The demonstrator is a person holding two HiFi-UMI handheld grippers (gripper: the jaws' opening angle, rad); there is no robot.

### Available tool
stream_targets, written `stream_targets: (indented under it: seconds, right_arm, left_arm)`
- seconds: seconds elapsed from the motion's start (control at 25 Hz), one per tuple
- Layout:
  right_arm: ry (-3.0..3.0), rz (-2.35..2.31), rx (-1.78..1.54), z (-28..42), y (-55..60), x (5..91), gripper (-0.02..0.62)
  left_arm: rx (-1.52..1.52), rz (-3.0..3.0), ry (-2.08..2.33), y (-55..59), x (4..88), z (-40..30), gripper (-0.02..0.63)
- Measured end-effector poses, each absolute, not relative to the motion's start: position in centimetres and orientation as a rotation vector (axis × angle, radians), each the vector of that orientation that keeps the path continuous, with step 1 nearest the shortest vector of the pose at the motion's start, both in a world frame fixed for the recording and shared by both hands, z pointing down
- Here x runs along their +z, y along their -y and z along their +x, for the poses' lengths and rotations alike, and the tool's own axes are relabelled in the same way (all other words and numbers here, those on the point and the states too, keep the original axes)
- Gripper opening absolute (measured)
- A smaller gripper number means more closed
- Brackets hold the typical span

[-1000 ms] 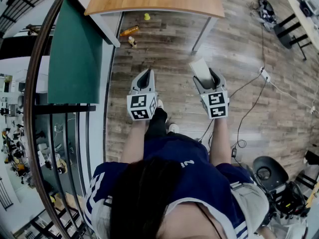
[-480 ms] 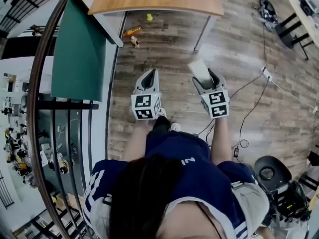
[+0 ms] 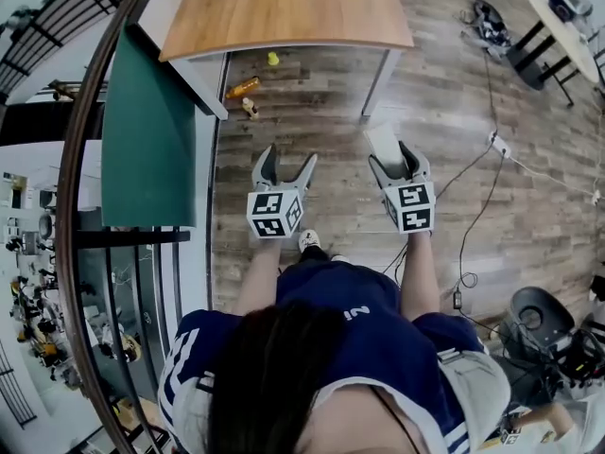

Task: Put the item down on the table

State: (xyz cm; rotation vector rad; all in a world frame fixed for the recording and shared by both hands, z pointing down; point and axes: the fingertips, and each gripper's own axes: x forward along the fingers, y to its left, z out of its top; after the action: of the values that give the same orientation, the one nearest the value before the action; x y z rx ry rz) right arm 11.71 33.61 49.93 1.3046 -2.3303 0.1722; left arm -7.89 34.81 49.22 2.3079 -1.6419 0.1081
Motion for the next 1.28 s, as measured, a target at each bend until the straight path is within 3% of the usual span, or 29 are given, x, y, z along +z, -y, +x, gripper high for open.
stream_targets:
  seconds: [0.76,1.28]
  right_arm:
    - [2.287,1.316,0.201,7.7,-29.6,51.7,0.31]
    - [2.353,1.23,0.176,10.5,-13.6,51.7,0.31]
  left_arm:
    - [0.166,2.349,1.548,-29.7,51.3,-11.6,0.399]
    - [0.195,2.293,1.628,-16.1,51.5,-8.2,0.399]
